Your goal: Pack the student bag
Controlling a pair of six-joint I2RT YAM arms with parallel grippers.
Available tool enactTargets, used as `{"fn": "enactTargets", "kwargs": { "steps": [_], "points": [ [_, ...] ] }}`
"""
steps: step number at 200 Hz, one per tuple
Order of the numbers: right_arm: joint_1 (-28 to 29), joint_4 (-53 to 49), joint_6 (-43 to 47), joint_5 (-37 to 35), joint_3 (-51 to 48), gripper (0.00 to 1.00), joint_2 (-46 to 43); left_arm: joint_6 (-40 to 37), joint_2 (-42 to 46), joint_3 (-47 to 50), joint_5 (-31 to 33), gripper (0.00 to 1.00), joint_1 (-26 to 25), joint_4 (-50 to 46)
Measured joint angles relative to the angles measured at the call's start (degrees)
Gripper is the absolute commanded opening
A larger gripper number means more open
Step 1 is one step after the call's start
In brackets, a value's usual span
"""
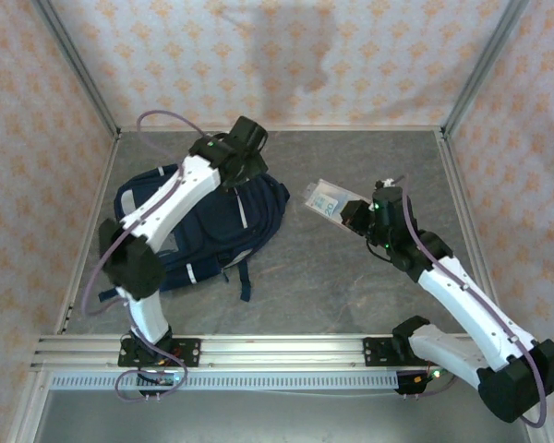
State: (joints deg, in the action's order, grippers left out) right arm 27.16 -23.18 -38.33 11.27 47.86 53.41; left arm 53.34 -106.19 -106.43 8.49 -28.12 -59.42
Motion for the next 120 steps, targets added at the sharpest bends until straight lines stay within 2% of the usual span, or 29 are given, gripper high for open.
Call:
{"fn": "enactTargets", "kwargs": {
  "steps": [35, 100, 120],
  "points": [
    [0.00, -3.13, 1.42, -2.84, -2.12, 0.00, -3.15, -1.03, -11.91, -12.79, 2.97, 0.91, 0.44, -9.35],
    [-0.37, -5.07, 5.25, -5.31, -2.64, 0.00, -5.16, -0.96, -20.24, -13.73, 3.96, 0.84, 2.43, -14.01],
    [-0.37, -5.11, 5.88, -5.31, -2.64, 0.00, -5.18, -1.18, -20.81, -13.77, 3.67, 0.77, 3.02, -13.11]
  ]
}}
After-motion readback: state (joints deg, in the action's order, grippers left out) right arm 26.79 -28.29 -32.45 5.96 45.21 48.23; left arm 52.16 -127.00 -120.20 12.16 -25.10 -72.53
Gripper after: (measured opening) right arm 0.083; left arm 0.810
